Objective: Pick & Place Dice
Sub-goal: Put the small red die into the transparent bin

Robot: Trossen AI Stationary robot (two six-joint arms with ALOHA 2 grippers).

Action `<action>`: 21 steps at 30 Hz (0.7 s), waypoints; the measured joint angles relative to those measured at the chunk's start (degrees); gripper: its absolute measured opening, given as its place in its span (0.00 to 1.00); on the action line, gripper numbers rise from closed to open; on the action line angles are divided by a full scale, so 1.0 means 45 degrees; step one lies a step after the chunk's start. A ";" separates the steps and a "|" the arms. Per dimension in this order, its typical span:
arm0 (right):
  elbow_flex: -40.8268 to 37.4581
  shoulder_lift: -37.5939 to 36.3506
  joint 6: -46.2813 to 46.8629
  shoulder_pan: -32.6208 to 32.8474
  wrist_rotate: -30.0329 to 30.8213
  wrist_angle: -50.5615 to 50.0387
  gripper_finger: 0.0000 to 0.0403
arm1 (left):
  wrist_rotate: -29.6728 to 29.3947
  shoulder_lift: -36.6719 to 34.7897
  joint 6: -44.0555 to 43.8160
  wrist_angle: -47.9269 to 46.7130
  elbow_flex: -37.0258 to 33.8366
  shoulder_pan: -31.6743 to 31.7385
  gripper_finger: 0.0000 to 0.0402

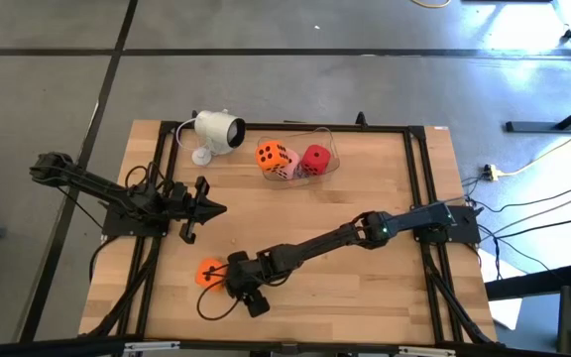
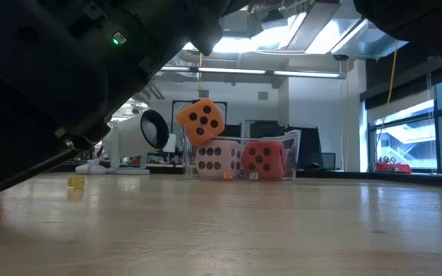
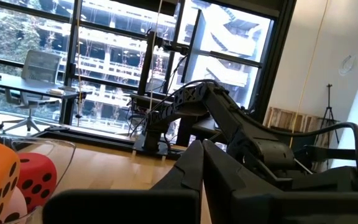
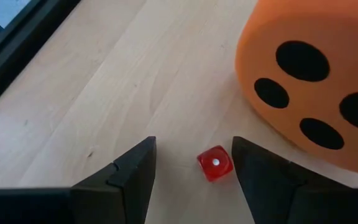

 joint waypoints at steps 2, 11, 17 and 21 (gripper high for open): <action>0.0000 0.0000 -0.0005 -0.0005 0.0005 -0.0012 0.51 | 0.0000 0.0001 -0.0002 0.0002 0.0000 0.0000 0.02; 0.0015 0.0000 -0.0380 -0.0008 0.0007 -0.0371 0.37 | -0.0001 -0.0003 -0.0002 0.0002 0.0000 0.0000 0.02; 0.0015 -0.0010 -0.0384 -0.0039 -0.0034 -0.0531 0.25 | -0.0001 -0.0001 0.0000 0.0000 0.0000 0.0000 0.02; 0.0015 -0.0015 -0.0327 -0.0039 -0.0039 -0.0560 0.16 | -0.0002 0.0000 -0.0002 0.0002 0.0000 0.0000 0.01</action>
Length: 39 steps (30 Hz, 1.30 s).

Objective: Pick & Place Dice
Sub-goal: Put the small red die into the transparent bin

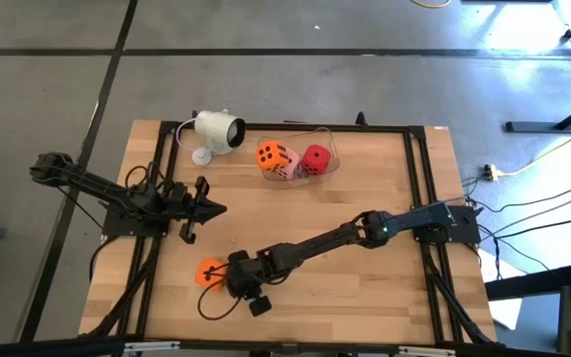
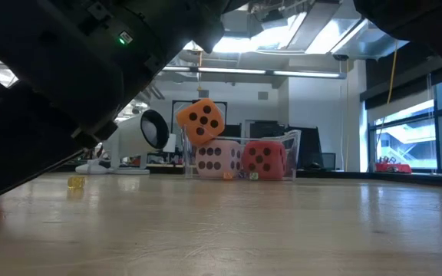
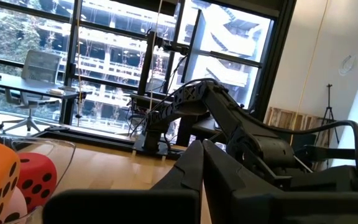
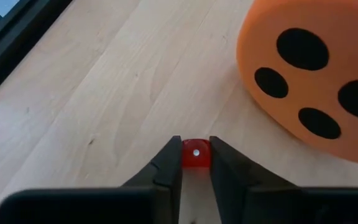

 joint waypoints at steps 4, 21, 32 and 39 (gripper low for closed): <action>-0.0009 -0.0055 0.0281 -0.0024 -0.0009 -0.0023 0.13 | -0.0001 -0.0002 0.0004 0.0000 0.0000 0.0000 0.02; -0.0068 -0.1952 -0.0773 0.0250 0.4645 -0.1647 0.13 | 0.0002 -0.0002 0.0001 0.0000 0.0000 0.0000 0.02; -0.0053 -0.2784 0.0677 0.0282 1.1332 -0.5780 0.15 | 0.0002 -0.0002 0.0001 0.0000 0.0000 0.0000 0.02; -0.0046 -0.3557 0.2795 0.0000 1.2671 -0.8577 0.16 | 0.0002 -0.0002 0.0004 0.0000 0.0001 0.0000 0.03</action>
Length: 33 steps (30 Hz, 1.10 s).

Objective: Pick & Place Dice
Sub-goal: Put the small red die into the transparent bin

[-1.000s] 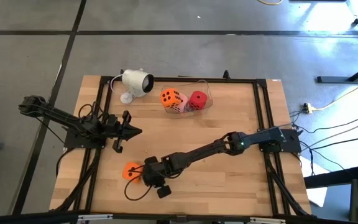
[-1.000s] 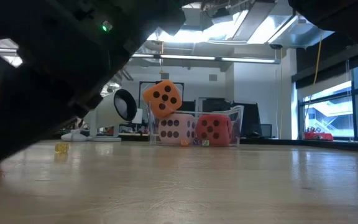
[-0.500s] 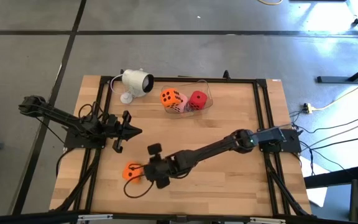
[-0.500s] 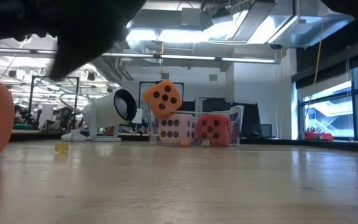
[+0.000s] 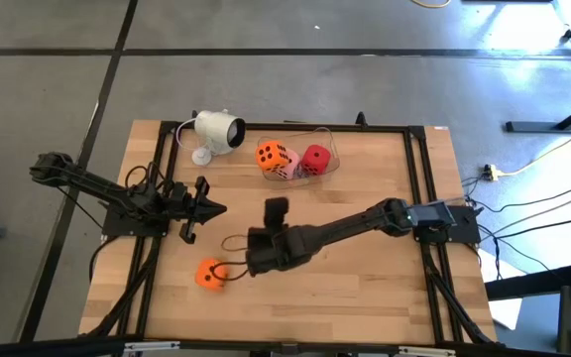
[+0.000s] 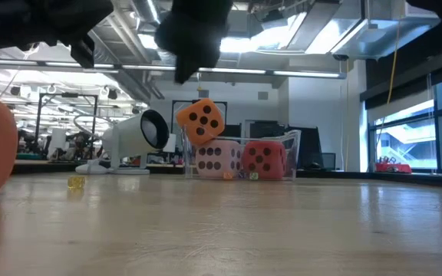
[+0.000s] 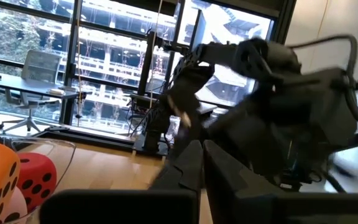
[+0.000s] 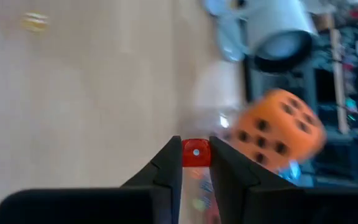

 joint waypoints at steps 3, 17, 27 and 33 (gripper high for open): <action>0.0003 -0.0505 0.0815 -0.0018 0.0805 -0.0981 0.20 | 0.0000 0.0000 -0.0002 0.0000 -0.0001 0.0000 0.03; 0.0003 -0.1862 0.0953 -0.0547 0.2030 -0.1953 0.19 | 0.0000 0.0003 -0.0003 0.0000 -0.0001 0.0000 0.03; -0.5982 -0.5261 -0.0134 -0.1134 0.2344 0.2239 0.13 | 0.0000 0.0002 -0.0003 -0.0015 -0.0001 0.0000 0.03; -1.2325 -0.8133 -0.1944 -0.1807 0.2108 0.8548 0.17 | 0.0000 0.0000 0.0000 -0.0015 -0.0001 0.0000 0.02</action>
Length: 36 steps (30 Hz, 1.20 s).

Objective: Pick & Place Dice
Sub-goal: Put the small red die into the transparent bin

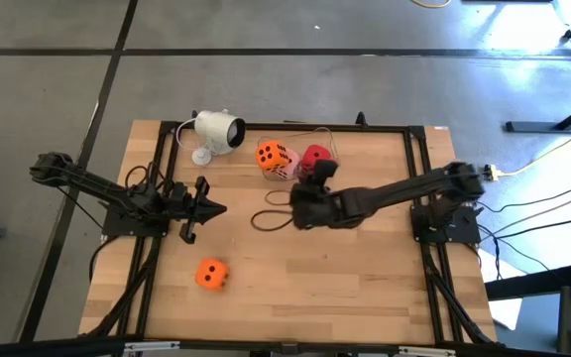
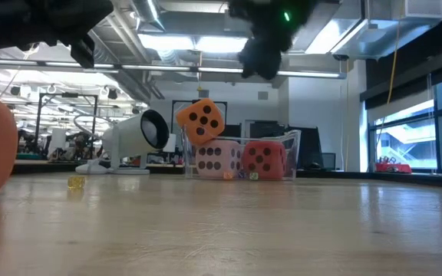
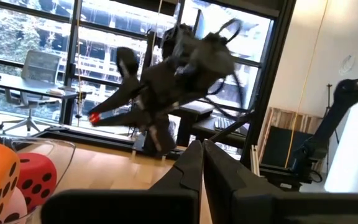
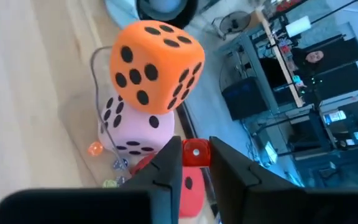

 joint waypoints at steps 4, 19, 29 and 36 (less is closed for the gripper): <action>-0.3302 -0.1025 -0.1770 -0.0538 -0.0341 0.4810 0.21 | 0.0000 0.0000 -0.0005 0.0000 0.0000 0.0000 0.02; -0.6571 -0.1225 -0.3834 -0.3241 -0.4262 1.1156 0.26 | 0.0000 0.0002 0.0000 0.0010 0.0000 0.0000 0.01; -0.6571 -0.1225 -0.3434 -0.3561 -0.5036 1.1152 0.32 | 0.0000 0.0000 -0.0005 0.0010 0.0000 0.0000 0.02; -0.6571 -0.1225 -0.3436 -0.3575 -0.6676 1.1134 0.31 | 0.0000 0.0000 -0.0004 0.0010 0.0000 0.0000 0.02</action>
